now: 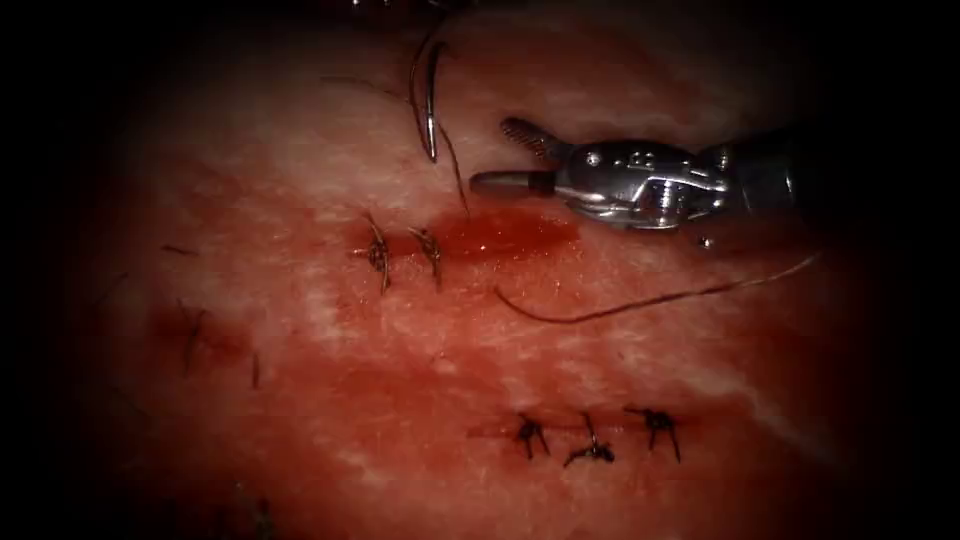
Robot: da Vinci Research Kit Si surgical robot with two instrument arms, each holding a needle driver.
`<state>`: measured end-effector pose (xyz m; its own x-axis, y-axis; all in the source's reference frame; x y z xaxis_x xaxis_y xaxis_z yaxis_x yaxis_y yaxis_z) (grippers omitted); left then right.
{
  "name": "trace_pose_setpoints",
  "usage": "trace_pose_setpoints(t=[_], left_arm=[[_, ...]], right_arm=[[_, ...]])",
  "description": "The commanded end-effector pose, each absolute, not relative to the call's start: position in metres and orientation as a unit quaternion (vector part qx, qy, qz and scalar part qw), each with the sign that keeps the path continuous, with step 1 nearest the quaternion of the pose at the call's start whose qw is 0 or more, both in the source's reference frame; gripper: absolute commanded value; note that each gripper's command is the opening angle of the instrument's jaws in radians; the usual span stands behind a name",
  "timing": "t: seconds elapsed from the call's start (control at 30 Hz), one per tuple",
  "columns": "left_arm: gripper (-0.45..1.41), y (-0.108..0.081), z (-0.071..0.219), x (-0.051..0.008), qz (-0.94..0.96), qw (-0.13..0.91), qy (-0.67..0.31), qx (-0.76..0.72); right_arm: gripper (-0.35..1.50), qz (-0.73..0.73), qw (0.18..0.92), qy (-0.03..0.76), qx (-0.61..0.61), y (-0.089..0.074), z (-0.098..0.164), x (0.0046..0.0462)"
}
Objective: Wound Closure
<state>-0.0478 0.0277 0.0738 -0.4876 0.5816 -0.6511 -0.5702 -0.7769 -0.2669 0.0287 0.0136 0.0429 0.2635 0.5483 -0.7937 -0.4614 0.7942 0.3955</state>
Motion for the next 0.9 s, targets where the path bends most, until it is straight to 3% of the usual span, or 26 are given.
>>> trace_pose_setpoints(t=[0.03, 0.33, 0.4, 0.43, 0.6, 0.9], left_arm=[[-0.45, 0.0273, 0.074, -0.048, 0.864, 0.329, -0.006, -0.382], [-0.45, 0.022, 0.0699, -0.043, 0.872, 0.291, 0.011, -0.394], [0.04, 0.023, 0.0694, -0.0437, 0.847, 0.362, -0.016, -0.388], [0.1, 0.0233, 0.0694, -0.0439, 0.843, 0.372, -0.017, -0.388], [0.81, 0.0245, 0.0698, -0.0456, 0.842, 0.392, -0.002, -0.37], [0.76, 0.0257, 0.0725, -0.0472, 0.859, 0.405, 0.008, -0.312]], right_arm=[[1.48, 0.318, 0.794, 0.517, 0.043, 0.0129, 0.0432, 0.0293], [1.48, 0.318, 0.793, 0.517, 0.044, 0.0129, 0.0431, 0.0293], [1.48, 0.318, 0.793, 0.517, 0.044, 0.0129, 0.0432, 0.0293], [1.48, 0.318, 0.793, 0.517, 0.044, 0.0129, 0.0432, 0.0294], [1.48, 0.316, 0.793, 0.519, 0.046, 0.0128, 0.0432, 0.0294], [1.48, 0.316, 0.793, 0.519, 0.045, 0.0128, 0.0432, 0.0294]])
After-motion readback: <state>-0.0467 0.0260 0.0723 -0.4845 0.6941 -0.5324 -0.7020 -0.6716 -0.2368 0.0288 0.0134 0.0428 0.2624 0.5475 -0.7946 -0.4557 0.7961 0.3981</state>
